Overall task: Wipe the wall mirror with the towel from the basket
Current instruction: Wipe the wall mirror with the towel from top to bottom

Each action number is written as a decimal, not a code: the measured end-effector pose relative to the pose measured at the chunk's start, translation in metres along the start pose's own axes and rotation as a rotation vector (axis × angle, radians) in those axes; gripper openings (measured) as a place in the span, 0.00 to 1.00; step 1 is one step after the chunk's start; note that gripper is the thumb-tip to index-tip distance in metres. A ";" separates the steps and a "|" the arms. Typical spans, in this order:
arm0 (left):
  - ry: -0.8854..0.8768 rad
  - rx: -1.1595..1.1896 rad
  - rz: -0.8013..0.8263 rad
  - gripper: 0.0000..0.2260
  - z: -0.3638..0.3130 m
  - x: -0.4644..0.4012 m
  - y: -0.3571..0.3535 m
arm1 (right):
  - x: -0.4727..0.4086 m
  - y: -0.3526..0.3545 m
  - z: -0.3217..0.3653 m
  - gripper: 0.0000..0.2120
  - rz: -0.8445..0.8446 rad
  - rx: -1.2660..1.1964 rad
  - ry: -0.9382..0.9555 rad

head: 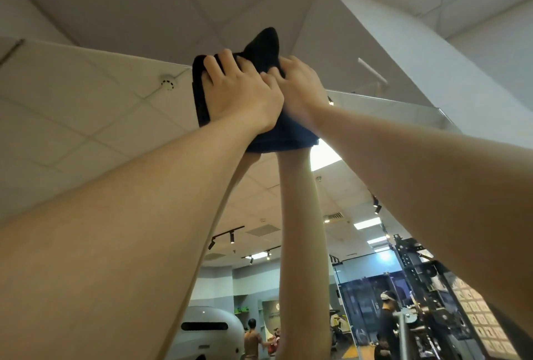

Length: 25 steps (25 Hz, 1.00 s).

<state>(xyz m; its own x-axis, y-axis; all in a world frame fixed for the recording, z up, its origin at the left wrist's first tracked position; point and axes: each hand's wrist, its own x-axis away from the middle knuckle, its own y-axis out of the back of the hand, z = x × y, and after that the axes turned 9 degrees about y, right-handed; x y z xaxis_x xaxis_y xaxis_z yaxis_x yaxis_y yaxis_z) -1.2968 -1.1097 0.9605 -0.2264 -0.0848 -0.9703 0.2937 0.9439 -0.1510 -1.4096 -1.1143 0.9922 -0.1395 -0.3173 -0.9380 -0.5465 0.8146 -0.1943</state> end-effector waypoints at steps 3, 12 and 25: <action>0.001 0.007 0.010 0.28 -0.047 0.016 -0.017 | 0.010 0.027 -0.046 0.12 0.005 -0.010 0.006; -0.036 0.041 0.009 0.29 -0.163 0.051 -0.065 | 0.030 0.091 -0.158 0.12 0.011 0.032 -0.045; -0.083 0.042 0.014 0.28 -0.277 0.081 -0.111 | 0.065 0.158 -0.259 0.09 0.008 0.001 -0.048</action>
<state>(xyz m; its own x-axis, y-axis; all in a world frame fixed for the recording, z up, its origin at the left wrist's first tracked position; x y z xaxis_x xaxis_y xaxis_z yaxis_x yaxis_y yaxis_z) -1.6047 -1.1334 0.9504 -0.1447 -0.0993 -0.9845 0.3351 0.9312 -0.1432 -1.7187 -1.1324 0.9746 -0.1044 -0.2870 -0.9522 -0.5442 0.8179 -0.1868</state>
